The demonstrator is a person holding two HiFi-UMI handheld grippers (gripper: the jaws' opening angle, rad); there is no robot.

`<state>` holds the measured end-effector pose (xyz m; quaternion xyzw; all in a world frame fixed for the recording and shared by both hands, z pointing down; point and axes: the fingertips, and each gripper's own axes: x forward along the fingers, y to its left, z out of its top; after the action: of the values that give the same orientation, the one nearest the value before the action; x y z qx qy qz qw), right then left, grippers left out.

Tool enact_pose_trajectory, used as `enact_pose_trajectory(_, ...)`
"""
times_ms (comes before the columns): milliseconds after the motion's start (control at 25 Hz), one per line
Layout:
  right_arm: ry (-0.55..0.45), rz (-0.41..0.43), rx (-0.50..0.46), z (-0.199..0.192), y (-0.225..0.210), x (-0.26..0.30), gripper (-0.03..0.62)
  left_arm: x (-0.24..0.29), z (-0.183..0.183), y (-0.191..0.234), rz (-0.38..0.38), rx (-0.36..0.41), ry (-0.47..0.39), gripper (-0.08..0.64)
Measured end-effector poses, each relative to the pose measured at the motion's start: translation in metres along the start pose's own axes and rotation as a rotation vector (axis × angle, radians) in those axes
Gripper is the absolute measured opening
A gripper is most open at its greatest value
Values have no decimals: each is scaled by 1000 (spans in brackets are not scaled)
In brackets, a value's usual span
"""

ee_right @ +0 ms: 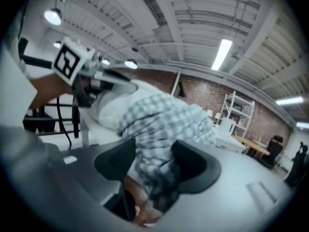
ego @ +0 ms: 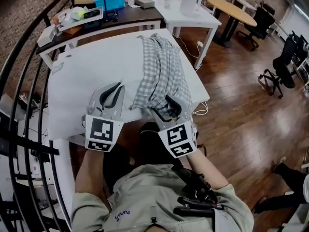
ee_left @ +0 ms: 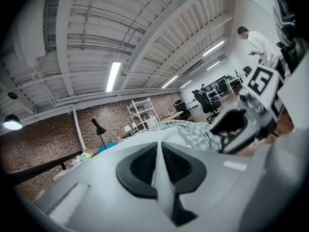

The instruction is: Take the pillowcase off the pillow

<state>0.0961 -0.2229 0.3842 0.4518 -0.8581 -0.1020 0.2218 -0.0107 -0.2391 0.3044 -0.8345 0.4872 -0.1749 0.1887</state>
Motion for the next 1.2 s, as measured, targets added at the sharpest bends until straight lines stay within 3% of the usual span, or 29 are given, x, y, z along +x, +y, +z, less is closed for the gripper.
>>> enact_pose_trajectory(40, 51, -34, -72, -12, 5, 9, 276, -1, 1, 0, 0, -5, -6, 22)
enact_pose_trajectory(120, 90, -120, -179, -26, 0, 16, 187, -3, 2, 1, -8, -17, -13, 21)
enact_pose_trajectory(200, 76, -175, -211, -23, -14, 13, 139, -6, 3, 6, -14, -30, -19, 20)
enact_pose_trajectory(360, 46, -253, -264, -6, -46, 6, 109, -9, 1, 28, 1, -88, -29, 20)
enact_pose_trajectory(800, 88, -314, -167, -30, -98, 4, 77, -1, -2, 30, -29, -148, -47, 18)
enact_pose_trajectory(1000, 95, -315, -170, -38, -103, 2, 77, -4, 5, 30, -48, -156, -54, 17)
enact_pose_trajectory(1200, 174, -383, -128, -71, -139, -1, 29, -16, 5, 63, 46, -178, -67, 14)
